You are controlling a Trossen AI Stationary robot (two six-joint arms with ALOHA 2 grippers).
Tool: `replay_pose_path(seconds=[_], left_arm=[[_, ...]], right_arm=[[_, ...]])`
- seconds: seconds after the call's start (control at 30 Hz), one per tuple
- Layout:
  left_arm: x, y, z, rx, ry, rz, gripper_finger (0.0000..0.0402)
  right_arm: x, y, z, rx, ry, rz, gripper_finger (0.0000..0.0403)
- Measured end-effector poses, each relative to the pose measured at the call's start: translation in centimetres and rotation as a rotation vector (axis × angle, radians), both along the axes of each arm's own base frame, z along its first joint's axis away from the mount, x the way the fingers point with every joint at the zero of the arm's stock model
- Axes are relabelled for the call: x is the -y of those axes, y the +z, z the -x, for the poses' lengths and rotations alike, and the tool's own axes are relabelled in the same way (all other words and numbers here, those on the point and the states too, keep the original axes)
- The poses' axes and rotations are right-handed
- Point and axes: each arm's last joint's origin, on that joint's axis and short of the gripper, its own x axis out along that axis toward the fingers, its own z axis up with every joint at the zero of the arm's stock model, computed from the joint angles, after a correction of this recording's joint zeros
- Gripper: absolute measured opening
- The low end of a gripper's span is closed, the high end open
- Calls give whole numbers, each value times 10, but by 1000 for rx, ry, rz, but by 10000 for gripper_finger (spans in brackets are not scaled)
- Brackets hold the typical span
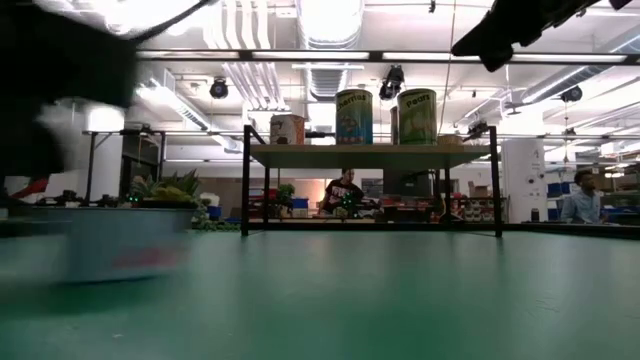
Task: Pick and place cans onto a shelf
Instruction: Put the blue tuna can on the shelf
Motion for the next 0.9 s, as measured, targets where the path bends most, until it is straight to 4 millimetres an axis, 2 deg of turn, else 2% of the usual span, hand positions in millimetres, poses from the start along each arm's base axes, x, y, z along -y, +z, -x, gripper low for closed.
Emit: replay_pose_path(seconds=[0.1,0.2,0.3,0.43,0.57,0.67,0.73,0.9], left_arm=[[-3,11,-30,206,-76,-150,0],[9,32,-57,393,-264,-313,0],[18,40,-75,448,-420,-505,0],[24,38,-95,450,-524,-670,0],[21,31,-109,433,-596,-723,0],[17,35,-116,467,-655,-761,0],[16,44,-117,505,-719,-798,0],[8,80,-114,691,-795,-883,0]], right_arm=[[0,-4,-5,-28,-2,-7,9],[0,-9,-11,-59,-7,-21,9],[-1,-17,-16,-110,-6,-32,9],[-9,-35,-25,-191,36,-33,9],[-24,-59,-35,-251,108,-23,9],[-38,-75,-41,-238,164,-22,9],[-48,-85,-44,-231,199,-25,9],[-68,-102,-49,-180,218,-23,9]])
